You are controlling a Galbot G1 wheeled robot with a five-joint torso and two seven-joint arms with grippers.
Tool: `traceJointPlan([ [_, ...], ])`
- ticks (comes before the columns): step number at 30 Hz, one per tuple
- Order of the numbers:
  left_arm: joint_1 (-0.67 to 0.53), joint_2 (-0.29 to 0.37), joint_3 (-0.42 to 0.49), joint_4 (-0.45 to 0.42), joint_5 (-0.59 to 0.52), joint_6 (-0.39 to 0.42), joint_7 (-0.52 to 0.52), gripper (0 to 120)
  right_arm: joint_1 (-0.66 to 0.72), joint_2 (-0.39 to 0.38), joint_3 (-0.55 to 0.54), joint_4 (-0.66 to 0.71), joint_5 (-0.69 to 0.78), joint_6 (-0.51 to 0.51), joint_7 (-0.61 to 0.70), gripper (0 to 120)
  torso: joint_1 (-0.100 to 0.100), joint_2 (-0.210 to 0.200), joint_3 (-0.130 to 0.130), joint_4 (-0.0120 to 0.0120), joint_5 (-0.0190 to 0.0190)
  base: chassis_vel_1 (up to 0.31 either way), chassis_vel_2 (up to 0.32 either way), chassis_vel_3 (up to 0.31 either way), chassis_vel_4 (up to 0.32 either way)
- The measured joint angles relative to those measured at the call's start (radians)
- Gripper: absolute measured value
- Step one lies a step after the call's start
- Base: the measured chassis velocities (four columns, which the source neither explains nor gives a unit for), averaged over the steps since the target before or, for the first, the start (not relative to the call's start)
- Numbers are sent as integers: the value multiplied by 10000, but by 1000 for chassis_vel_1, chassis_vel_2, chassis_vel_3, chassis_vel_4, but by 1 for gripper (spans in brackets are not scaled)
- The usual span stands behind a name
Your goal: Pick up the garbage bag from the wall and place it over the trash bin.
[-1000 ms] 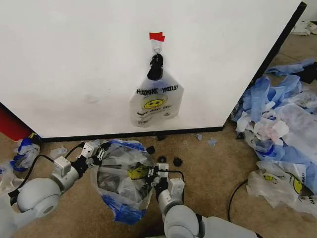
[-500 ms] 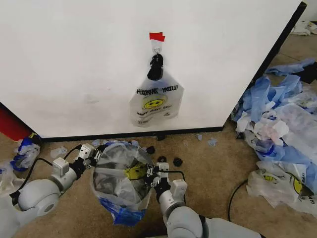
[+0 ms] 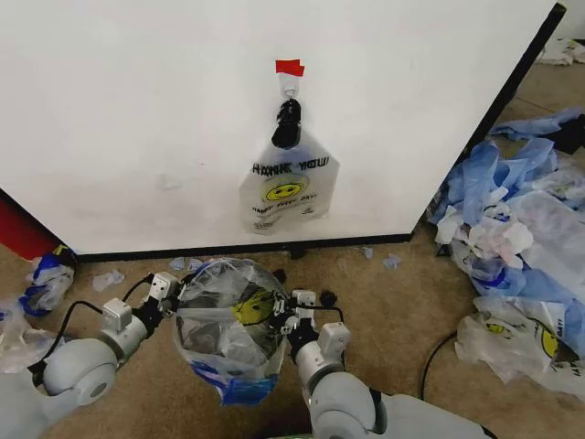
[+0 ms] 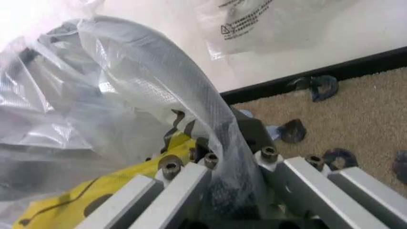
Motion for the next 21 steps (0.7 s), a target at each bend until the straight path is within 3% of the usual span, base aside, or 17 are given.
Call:
traceJointPlan([
  [15, 75, 131, -215, 24, -16, -54, -115, 0, -105, 15, 73, 25, -3, 45, -6, 0, 0, 0, 0, 0, 0, 0, 0, 0, 0],
  [21, -56, 320, -312, -118, -87, -34, -244, 19, -129, 14, 69, -13, -60, 51, 9, 0, 0, 0, 0, -1, 1, 0, 0, 0, 0],
])
